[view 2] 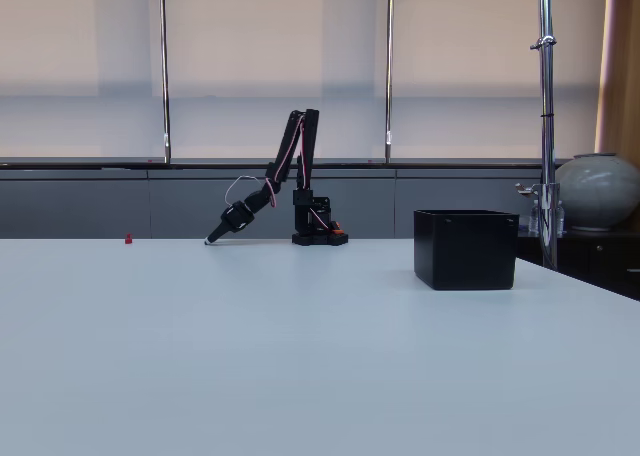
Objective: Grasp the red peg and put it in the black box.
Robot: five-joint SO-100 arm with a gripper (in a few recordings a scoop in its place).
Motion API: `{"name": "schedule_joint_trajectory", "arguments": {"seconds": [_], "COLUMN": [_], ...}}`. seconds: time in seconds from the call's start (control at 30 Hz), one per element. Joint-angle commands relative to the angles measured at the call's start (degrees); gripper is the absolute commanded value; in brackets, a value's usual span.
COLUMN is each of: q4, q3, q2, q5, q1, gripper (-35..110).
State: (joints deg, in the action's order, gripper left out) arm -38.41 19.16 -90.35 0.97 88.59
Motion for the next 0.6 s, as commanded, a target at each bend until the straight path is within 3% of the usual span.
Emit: {"name": "schedule_joint_trajectory", "arguments": {"seconds": [0.0, 0.4, 0.57], "q4": [-1.5, -2.5, 0.1], "q3": [8.5, 20.5, 24.2], "q2": [-5.3, -15.5, -16.0], "q5": [0.3, 0.6, -3.1], "q1": [0.8, 1.8, 2.8], "gripper": [10, 10, 17]}}
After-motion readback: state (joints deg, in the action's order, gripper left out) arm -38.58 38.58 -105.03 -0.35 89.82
